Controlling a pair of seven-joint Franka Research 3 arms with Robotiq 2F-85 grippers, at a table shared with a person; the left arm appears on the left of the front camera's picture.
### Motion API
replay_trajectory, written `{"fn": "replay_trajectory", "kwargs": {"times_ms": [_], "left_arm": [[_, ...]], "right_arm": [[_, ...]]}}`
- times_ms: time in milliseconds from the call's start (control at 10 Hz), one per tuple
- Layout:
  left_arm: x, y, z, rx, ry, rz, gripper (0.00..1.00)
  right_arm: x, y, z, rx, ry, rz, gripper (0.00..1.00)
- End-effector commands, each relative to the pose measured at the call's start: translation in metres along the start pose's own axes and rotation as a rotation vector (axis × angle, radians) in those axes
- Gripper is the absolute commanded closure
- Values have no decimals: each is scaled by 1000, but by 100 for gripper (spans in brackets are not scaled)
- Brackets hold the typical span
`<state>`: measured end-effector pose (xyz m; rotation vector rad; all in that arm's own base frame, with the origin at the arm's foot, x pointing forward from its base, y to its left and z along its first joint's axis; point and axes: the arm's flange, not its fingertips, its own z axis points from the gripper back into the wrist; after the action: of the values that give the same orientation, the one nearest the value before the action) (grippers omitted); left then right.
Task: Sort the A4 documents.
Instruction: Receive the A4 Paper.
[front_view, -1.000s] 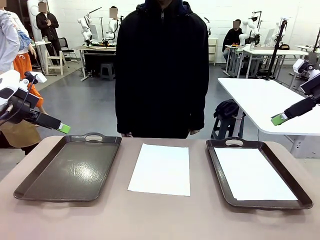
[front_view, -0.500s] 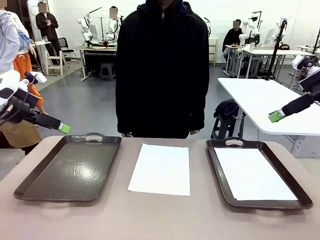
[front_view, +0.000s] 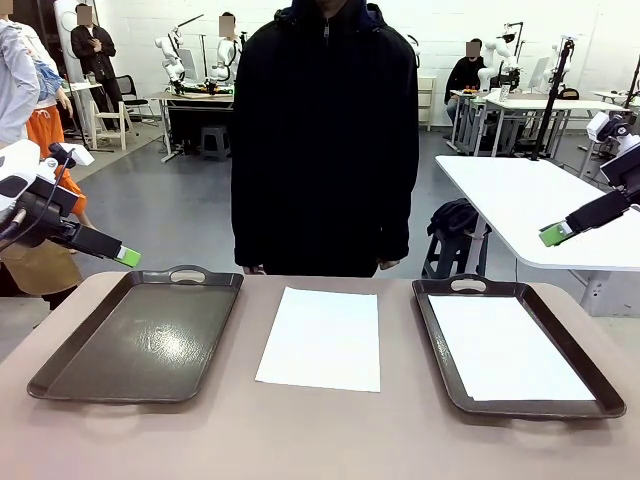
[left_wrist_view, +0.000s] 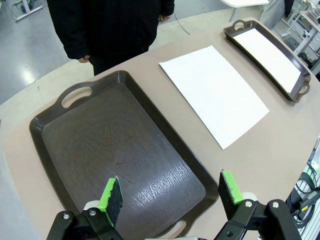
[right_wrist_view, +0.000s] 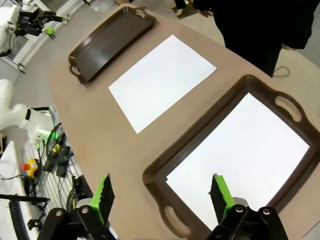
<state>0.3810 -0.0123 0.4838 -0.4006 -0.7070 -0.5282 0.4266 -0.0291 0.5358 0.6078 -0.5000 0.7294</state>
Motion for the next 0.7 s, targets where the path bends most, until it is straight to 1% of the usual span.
{"fn": "replay_trajectory", "kwargs": {"times_ms": [0,600], "left_arm": [[-2,2,0,-8,-5,-1,0],[-2,2,0,-8,-5,-1,0]], "right_arm": [[1,1,-2,5,2,9,0],[1,1,-2,5,2,9,0]]}}
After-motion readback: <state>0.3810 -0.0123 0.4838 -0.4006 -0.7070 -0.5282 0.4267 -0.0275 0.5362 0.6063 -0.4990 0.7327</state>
